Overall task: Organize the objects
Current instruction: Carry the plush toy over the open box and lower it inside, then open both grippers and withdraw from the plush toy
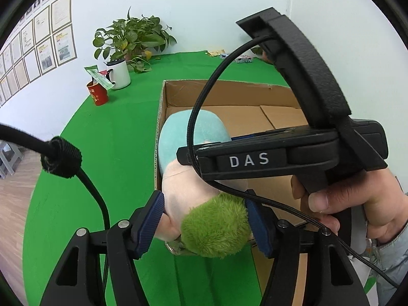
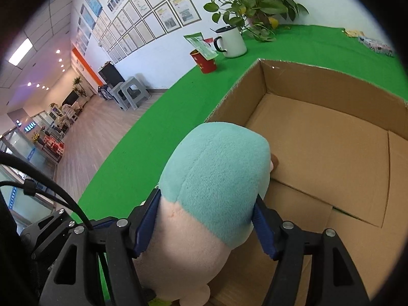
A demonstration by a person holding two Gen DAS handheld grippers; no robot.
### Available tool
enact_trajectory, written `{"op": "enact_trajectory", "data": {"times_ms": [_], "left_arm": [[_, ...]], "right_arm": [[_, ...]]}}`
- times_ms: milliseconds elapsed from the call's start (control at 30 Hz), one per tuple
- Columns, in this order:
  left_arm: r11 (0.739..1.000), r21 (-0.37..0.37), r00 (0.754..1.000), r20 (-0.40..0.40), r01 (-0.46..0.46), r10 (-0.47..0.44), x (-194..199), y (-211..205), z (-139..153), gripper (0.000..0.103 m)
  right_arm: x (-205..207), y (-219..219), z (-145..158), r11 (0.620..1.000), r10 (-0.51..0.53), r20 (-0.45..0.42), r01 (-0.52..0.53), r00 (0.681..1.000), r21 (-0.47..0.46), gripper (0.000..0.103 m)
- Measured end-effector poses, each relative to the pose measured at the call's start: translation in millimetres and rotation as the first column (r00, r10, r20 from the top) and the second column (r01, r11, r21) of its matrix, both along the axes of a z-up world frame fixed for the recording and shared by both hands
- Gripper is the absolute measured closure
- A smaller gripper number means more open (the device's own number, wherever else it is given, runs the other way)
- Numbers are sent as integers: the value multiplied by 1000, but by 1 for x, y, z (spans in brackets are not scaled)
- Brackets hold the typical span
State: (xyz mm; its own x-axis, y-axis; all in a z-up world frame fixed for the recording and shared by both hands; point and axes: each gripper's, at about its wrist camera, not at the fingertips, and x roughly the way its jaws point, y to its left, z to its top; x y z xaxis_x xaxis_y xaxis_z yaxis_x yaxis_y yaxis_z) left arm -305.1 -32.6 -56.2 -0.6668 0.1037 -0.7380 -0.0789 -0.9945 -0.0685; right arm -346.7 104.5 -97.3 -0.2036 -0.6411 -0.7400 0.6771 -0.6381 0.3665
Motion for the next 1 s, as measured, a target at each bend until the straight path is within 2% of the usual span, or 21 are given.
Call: {"op": "enact_trajectory", "data": {"times_ms": [33,67,167,267,333,500,533,600,733,800,833,867,933,1000], "left_arm": [[1000,15,1000,0,6,-6,0,-2,-1,53],[999,33,1000,2,13,-14,0,-4,-1,56],[1000,27,1000,-2,1,-1,-1,-7,-2,58],[997,76,1000,6,-8,8,-2,-13,-4,59],[996,89,1000,7,-14,14,-1,-13,-4,59],[994,103,999,10,-32,31,-1,-17,-5,59],[995,97,1000,7,-30,29,0,-17,-4,59],[996,79,1000,0,-28,28,4,-14,-2,56],[999,21,998,-43,-48,48,22,-7,12,55],[999,15,995,-88,-47,48,38,-3,27,47],[999,30,993,-107,-43,46,48,-1,35,38],[998,54,992,-119,-45,51,59,0,43,25],[991,123,992,-107,-59,72,78,4,59,6],[983,173,994,-83,-57,73,91,12,71,2]], "right_arm": [[0,-3,0,1000,-2,-6,2,1000,8,35],[0,-5,0,1000,-7,-14,7,1000,17,34],[-1,-10,0,1000,-16,-34,17,999,25,29],[-5,-7,-3,999,-50,-24,50,998,14,21],[-3,-2,3,997,-78,-42,79,996,8,20],[16,26,32,986,-149,-191,159,970,39,15],[21,35,36,984,-165,-209,177,964,37,12],[31,57,41,974,-207,-230,223,951,45,0],[51,92,42,953,-261,-246,289,934,88,1],[66,107,42,949,-270,-252,301,929,95,1],[72,114,42,947,-272,-259,305,927,96,1],[79,120,41,945,-276,-269,312,923,100,1],[88,134,40,933,-298,-292,342,909,113,1],[93,149,36,920,-329,-294,375,897,115,1]]}}
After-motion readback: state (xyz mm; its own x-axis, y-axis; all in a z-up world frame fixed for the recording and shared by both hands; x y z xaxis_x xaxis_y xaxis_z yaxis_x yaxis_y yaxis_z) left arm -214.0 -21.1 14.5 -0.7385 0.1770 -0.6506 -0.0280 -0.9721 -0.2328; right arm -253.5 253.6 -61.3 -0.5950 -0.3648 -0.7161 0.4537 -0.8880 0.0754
